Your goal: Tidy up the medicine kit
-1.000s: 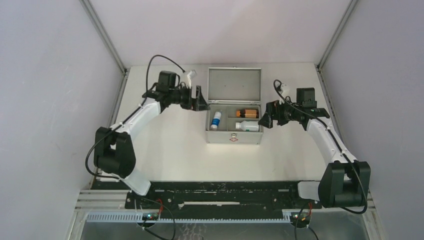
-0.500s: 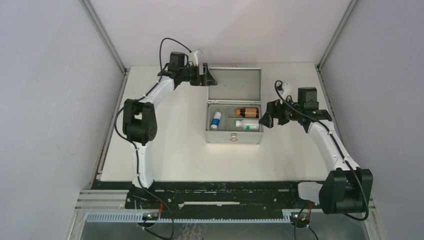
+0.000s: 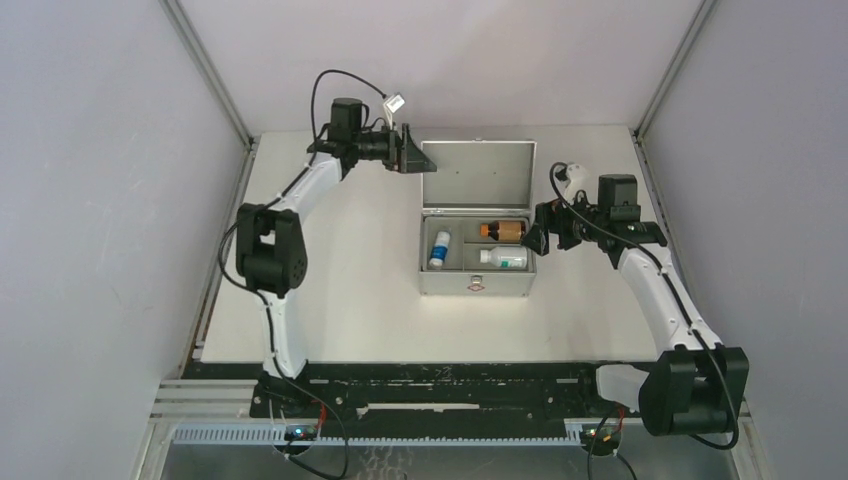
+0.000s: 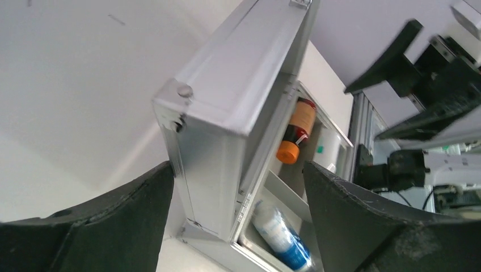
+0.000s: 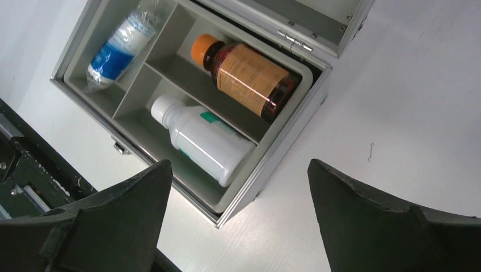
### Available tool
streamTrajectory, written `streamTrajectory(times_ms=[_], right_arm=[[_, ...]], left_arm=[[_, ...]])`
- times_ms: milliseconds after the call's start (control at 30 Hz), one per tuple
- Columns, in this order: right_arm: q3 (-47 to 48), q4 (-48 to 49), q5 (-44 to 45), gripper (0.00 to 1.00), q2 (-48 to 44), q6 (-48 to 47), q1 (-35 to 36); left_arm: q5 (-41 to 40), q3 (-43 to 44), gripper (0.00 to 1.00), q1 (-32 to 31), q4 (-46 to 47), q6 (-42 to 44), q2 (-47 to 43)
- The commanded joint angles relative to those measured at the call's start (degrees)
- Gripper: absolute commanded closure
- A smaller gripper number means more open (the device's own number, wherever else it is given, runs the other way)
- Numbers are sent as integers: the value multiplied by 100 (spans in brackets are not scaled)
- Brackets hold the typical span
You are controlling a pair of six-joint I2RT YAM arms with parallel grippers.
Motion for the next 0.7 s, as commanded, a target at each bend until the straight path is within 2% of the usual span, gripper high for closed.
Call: streamTrajectory(times_ms=[0, 133, 233, 333, 433, 467, 500, 600, 667], right_arm=[[140, 205, 85, 11, -367, -143, 5], [140, 148, -1, 11, -693, -242, 2], [140, 23, -227, 11, -1069, -403, -50], [140, -181, -430, 11, -1573, -638, -155], [100, -326, -494, 11, -1991, -817, -171], [96, -383, -520, 11, -2085, -861, -168], [88, -418, -522, 11, -2156, -852, -167], [87, -423, -478, 11, -2148, -704, -168], [83, -427, -512, 11, -2023, -660, -172]], left_arm=[[905, -184, 12, -55, -314, 948, -1318], [833, -581, 9, -58, -934, 1838, -2067], [741, -712, 7, -110, -1992, 2904, -2522], [287, -798, 6, -295, -3197, 4358, -2961], [-292, -1088, 6, -555, -3749, 5083, -3375], [-425, -1190, 6, -611, -3675, 5105, -3501], [-591, -1316, 5, -630, -3297, 4776, -3613], [-1387, -1822, 4, -602, -1713, 3223, -3730], [-2023, -2003, 1, -575, -913, 2391, -3494]])
